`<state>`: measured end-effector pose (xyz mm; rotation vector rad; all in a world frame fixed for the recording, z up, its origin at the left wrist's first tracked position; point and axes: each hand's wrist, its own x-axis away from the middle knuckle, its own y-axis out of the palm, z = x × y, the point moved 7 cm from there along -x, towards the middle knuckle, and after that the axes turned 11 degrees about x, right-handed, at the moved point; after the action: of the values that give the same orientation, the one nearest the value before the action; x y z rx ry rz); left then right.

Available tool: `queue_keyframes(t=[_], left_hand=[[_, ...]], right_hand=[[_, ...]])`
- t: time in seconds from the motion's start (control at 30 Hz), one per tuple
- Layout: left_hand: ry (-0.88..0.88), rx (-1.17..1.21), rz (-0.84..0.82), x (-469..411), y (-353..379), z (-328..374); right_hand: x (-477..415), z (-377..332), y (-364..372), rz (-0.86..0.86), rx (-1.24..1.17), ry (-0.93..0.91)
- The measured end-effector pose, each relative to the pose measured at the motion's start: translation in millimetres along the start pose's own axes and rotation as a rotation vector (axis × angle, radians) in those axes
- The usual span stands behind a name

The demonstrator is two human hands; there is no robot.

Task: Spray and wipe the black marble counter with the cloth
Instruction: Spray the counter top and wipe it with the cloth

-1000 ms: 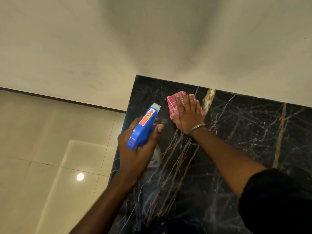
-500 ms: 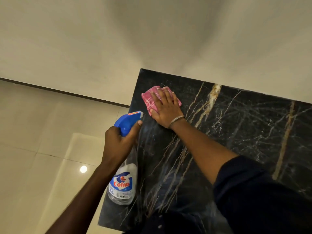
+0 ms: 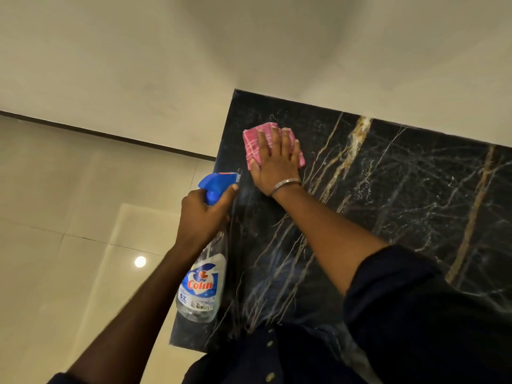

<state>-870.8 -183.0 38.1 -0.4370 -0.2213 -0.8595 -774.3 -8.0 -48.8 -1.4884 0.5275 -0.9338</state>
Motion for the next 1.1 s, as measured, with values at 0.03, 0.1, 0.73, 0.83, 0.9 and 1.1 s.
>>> queue_keyframes(t=[0.03, 0.1, 0.73, 0.83, 0.9, 1.1], left_hand=[[0.000, -0.006, 0.003, -1, -1, 1], [-0.003, -0.018, 0.016, -3, -3, 2], [-0.034, -0.064, -0.003, 3, -15, -11], [-0.024, -0.115, 0.019, 5, -21, -10], [-0.011, -0.136, 0.020, 6, -24, -10], [-0.035, -0.122, -0.031, 10, -19, -15]], right_hand=[[-3, -13, -2, -0.007, 0.001, -0.009], [-6, -32, -3, -0.024, -0.001, -0.022], [37, -42, 4, -0.030, -0.018, 0.020], [30, -72, 0, -0.059, 0.007, -0.047], [31, -75, 0, -0.072, 0.032, -0.089], [78, -10, 14, -0.028, 0.032, -0.171]])
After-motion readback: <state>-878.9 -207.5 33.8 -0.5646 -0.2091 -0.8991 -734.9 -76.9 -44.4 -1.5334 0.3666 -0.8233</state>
